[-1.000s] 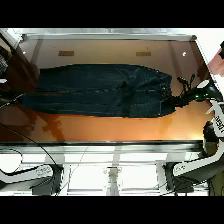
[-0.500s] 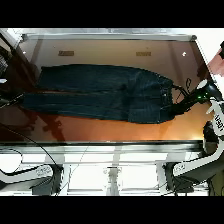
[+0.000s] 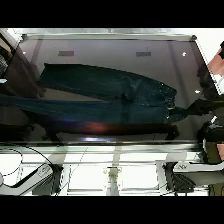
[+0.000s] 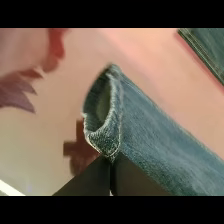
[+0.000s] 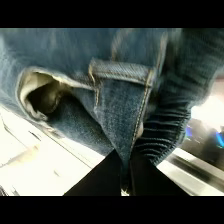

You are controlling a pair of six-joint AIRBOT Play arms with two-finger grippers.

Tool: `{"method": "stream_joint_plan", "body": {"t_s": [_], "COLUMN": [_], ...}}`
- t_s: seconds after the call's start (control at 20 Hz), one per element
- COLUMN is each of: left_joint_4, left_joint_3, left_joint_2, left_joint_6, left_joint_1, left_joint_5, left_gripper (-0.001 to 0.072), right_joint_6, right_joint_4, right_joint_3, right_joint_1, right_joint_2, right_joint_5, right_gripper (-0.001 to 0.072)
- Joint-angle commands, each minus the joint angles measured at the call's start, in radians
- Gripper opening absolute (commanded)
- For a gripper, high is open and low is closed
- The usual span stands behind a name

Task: Fold the clothes and pants, and hang the long-sleeved shirts on hangers.

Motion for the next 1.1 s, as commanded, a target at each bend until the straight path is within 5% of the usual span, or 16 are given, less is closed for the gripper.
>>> {"method": "stream_joint_plan", "body": {"t_s": [0.0,0.3,0.55,0.8,1.05], "left_joint_4": [-0.005,0.003,0.192,0.259,0.266], "left_joint_3": [0.0,-0.005,-0.136,-0.373,-0.381], "left_joint_2": [0.065,0.081,0.234,0.401,0.335], "left_joint_6": [0.005,-0.011,-0.122,-0.141,-0.142], "left_joint_1": [0.058,0.058,0.056,0.027,-0.08], "left_joint_5": [-0.008,-0.134,-0.192,-0.176,-0.103], "left_gripper": [0.0027,0.0028,0.0027,0.0027,0.0027], "right_joint_6": [-0.006,0.096,0.281,0.282,0.27], "right_joint_4": [0.198,0.208,-0.095,-0.103,-0.112], "right_joint_3": [0.0,0.0,0.0,0.0,0.003], "right_joint_1": [-0.114,-0.194,-0.222,-0.222,-0.214], "right_joint_2": [0.074,0.153,0.236,0.267,0.242], "right_joint_5": [0.033,0.006,-0.048,-0.04,-0.062], "right_gripper": [0.0033,0.0033,0.0032,0.0031,0.0031]}}
